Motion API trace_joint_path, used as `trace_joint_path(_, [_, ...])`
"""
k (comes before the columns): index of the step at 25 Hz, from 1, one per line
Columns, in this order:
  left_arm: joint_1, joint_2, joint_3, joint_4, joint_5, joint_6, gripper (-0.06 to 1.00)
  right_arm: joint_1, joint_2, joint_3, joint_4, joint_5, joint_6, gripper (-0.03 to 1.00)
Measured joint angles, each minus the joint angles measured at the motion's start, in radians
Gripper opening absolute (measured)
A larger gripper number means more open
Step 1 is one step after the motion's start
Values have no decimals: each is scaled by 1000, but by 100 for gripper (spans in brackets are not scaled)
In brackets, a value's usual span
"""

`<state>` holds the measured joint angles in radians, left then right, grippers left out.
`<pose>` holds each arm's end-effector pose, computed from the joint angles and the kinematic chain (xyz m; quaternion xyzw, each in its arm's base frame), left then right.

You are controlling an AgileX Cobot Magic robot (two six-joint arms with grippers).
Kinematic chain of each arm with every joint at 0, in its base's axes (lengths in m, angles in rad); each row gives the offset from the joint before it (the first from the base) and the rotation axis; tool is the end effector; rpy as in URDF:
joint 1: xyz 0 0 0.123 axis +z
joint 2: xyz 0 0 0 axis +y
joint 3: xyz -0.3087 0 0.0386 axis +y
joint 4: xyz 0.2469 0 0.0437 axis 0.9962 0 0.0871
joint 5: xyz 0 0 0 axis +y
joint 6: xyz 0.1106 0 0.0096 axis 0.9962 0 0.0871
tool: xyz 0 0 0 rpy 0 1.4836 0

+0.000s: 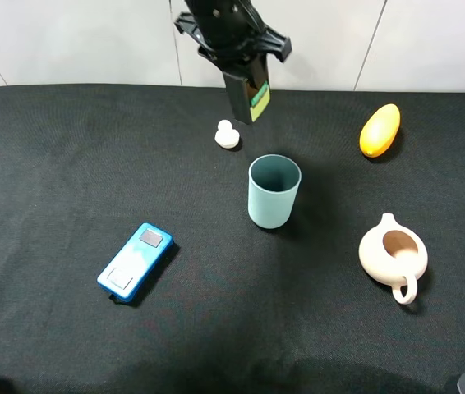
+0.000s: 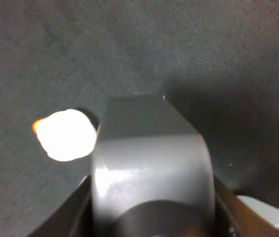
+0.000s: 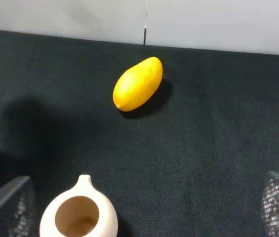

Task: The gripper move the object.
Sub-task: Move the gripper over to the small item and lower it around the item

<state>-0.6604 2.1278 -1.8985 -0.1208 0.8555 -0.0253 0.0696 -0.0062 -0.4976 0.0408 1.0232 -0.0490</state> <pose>0.3939 -0.3187 0.2584 0.2751 0.9174 -0.1466 0.2473 -0.0133 0.0029 0.2707 -0.0503 0.8406 0.0259 0.5387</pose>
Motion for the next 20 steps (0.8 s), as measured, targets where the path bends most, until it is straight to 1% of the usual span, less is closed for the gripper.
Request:
trace_joint_path(5, [-8, 46, -6, 0, -40, -17, 49, 0, 0, 0, 0, 0, 0, 69])
trace_joint_path(12, [-8, 94, -8, 27, -110, -31, 49, 0, 0, 0, 1, 0, 0, 69])
trace_joint_path(20, [-8, 151, -11, 45, -160, -50, 48, 0, 0, 0, 12, 0, 0, 69])
